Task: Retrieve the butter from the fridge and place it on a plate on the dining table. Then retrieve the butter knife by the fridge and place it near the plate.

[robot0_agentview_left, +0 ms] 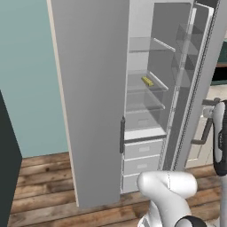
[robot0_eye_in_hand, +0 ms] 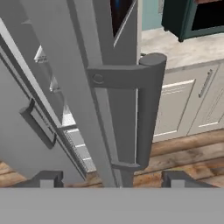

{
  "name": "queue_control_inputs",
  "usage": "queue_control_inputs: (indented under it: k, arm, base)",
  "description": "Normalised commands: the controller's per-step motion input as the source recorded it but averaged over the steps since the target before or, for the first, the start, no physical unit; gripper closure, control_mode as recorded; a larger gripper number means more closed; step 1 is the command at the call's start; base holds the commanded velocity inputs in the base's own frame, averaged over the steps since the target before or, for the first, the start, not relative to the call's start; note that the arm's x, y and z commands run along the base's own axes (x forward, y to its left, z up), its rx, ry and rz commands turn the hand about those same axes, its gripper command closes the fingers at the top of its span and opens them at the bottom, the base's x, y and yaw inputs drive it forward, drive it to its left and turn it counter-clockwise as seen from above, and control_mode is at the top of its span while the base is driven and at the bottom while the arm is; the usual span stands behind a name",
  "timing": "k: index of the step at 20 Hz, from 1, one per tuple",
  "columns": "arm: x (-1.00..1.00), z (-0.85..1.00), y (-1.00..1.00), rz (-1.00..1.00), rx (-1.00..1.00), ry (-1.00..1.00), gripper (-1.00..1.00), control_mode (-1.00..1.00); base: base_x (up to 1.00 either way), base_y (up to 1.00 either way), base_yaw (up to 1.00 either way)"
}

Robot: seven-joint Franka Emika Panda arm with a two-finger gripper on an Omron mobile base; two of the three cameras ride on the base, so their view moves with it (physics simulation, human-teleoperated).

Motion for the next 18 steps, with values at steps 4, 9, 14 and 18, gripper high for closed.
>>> queue_control_inputs:
  k: [4,9,14,18]
  arm:
    - [-0.05,0.13,0.89,-0.04,-0.43,0.12,-1.0,-1.0]
    - [0.08,0.0,0.94,0.0,-0.47,0.17,-1.0,-1.0]
    - [0.38,-0.05,0.5,0.0,-0.26,0.27,-1.0,-1.0]
    - [0.46,-0.07,0.34,0.0,-0.21,0.26,-1.0,-1.0]
  base:
    - [0.0,0.0,0.0]
    - [0.0,0.0,0.0]
    - [0.0,0.0,0.0]
    - [0.0,0.0,0.0]
